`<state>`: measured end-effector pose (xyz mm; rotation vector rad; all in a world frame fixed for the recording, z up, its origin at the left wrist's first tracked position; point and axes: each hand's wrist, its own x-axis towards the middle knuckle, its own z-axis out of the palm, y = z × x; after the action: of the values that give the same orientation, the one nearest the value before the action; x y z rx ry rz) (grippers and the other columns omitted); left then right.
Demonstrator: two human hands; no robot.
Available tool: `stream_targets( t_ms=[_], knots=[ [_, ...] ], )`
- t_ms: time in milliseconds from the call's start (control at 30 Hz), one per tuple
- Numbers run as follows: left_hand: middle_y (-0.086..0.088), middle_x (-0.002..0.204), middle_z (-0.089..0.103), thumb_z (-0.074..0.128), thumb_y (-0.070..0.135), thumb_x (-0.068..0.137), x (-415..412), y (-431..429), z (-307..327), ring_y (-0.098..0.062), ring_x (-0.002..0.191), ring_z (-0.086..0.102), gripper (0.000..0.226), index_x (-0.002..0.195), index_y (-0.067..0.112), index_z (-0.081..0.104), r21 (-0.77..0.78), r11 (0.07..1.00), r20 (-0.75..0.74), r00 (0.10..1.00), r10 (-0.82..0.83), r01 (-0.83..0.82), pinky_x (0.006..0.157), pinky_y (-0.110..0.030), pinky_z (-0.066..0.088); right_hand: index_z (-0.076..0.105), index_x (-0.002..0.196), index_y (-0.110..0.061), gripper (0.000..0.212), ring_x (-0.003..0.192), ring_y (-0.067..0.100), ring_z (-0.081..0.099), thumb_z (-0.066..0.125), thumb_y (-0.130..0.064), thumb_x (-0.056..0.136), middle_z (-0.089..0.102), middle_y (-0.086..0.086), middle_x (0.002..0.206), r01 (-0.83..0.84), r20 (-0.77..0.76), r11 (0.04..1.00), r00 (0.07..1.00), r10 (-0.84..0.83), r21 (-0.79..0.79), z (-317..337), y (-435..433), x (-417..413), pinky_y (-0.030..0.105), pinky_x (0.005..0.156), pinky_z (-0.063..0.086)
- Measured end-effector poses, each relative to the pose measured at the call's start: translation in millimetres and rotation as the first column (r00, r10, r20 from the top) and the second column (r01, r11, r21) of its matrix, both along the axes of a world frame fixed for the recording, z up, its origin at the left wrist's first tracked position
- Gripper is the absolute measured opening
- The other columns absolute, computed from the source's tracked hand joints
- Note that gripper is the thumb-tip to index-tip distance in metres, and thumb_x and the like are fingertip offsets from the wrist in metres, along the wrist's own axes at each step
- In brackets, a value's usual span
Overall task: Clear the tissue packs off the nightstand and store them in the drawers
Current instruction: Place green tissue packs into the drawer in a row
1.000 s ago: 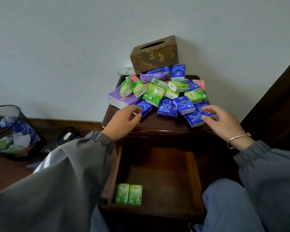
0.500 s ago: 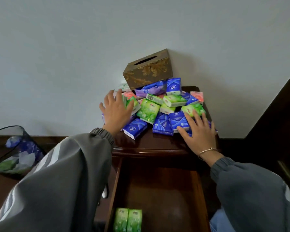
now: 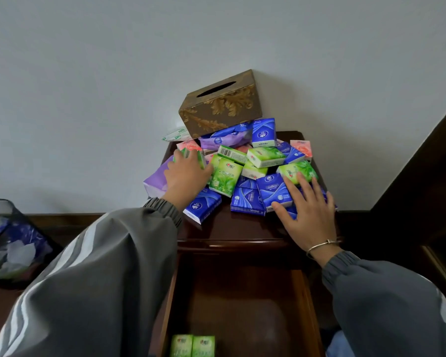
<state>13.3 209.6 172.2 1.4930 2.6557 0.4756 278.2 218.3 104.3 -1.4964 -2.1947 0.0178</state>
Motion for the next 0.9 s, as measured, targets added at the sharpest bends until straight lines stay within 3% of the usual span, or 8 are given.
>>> stream_targets(
  t_ms=[133,333,433,567,700,767,833,900],
  knots=[
    [-0.017,0.144,0.033,0.047,0.041,0.090,5,-4,-5,-0.043,0.122,0.042,0.055,0.139,0.017,0.037,-0.011,0.999,-0.068,0.996,-0.052,0.051,0.093,-0.051,0.042,0.027,0.143,-0.039,0.069,0.141,0.028,0.026,0.024,-0.071,0.082,0.031,-0.003,0.152,-0.003,-0.010,1.000,1.000,0.003,0.003,0,0,0,0.054,0.108,0.024],
    [-0.016,0.142,0.033,0.051,0.048,0.088,-2,-7,-6,-0.044,0.122,0.042,0.062,0.140,0.020,0.035,-0.022,0.999,-0.016,0.999,-0.044,0.044,0.089,-0.051,0.045,0.027,0.143,-0.040,0.069,0.141,0.027,0.026,0.025,-0.070,0.082,0.030,-0.004,0.153,0.001,-0.001,1.000,1.000,-0.001,-0.008,1,-2,0,0.053,0.109,0.024],
    [-0.018,0.137,0.040,0.051,0.040,0.091,-4,-7,-3,-0.044,0.115,0.049,0.052,0.137,0.017,0.040,0.000,0.995,-0.049,0.994,-0.097,0.097,0.079,-0.046,0.045,0.025,0.144,-0.040,0.071,0.142,0.026,0.023,0.023,-0.072,0.081,0.027,-0.005,0.154,0.000,0.003,0.999,1.000,0.001,-0.041,3,-2,1,0.052,0.110,0.021],
    [-0.016,0.136,0.044,0.048,0.036,0.093,-3,-22,9,-0.040,0.109,0.055,0.047,0.136,0.018,0.042,0.260,0.962,-0.024,0.997,-0.078,0.081,0.080,-0.044,0.049,0.024,0.144,-0.042,0.073,0.145,0.024,0.013,0.018,-0.073,0.078,0.021,-0.007,0.156,-0.026,-0.024,0.995,0.999,0.023,-0.092,9,-4,2,0.053,0.113,0.014],
    [-0.009,0.137,0.047,0.050,0.031,0.093,0,-50,17,-0.028,0.112,0.054,0.048,0.139,0.022,0.041,0.581,0.814,0.139,0.987,-0.085,-0.011,0.082,-0.031,0.040,0.027,0.143,-0.041,0.069,0.146,0.021,0.008,0.019,-0.069,0.080,0.019,-0.007,0.157,-0.118,-0.140,0.989,0.985,0.105,-0.092,17,-6,7,0.052,0.114,0.011],
    [-0.004,0.135,0.051,0.050,0.031,0.094,1,-63,14,-0.019,0.117,0.054,0.049,0.142,0.022,0.040,0.642,0.765,0.327,0.924,-0.201,-0.061,0.090,-0.028,0.043,0.036,0.141,-0.033,0.061,0.144,0.023,0.015,0.030,-0.057,0.086,0.028,-0.002,0.154,-0.160,-0.252,0.985,0.958,0.137,-0.070,20,-7,9,0.047,0.114,0.013],
    [0.003,0.128,0.056,0.049,0.028,0.095,1,-76,6,-0.012,0.112,0.060,0.047,0.141,0.028,0.039,0.647,0.747,0.576,0.741,-0.345,-0.155,0.086,-0.030,0.054,0.050,0.133,-0.017,0.051,0.136,0.028,0.033,0.039,-0.042,0.090,0.045,0.007,0.143,-0.146,-0.374,0.989,0.917,0.136,0.003,26,-4,11,0.042,0.111,0.024],
    [0.002,0.124,0.059,0.048,0.025,0.097,1,-83,-7,-0.010,0.106,0.064,0.043,0.139,0.031,0.041,0.612,0.756,0.722,0.555,-0.414,-0.233,0.077,-0.029,0.058,0.057,0.123,-0.009,0.039,0.118,0.032,0.051,0.049,-0.029,0.091,0.059,0.012,0.126,-0.065,-0.431,0.996,0.899,0.083,0.055,37,10,13,0.039,0.099,0.037]
  ],
)
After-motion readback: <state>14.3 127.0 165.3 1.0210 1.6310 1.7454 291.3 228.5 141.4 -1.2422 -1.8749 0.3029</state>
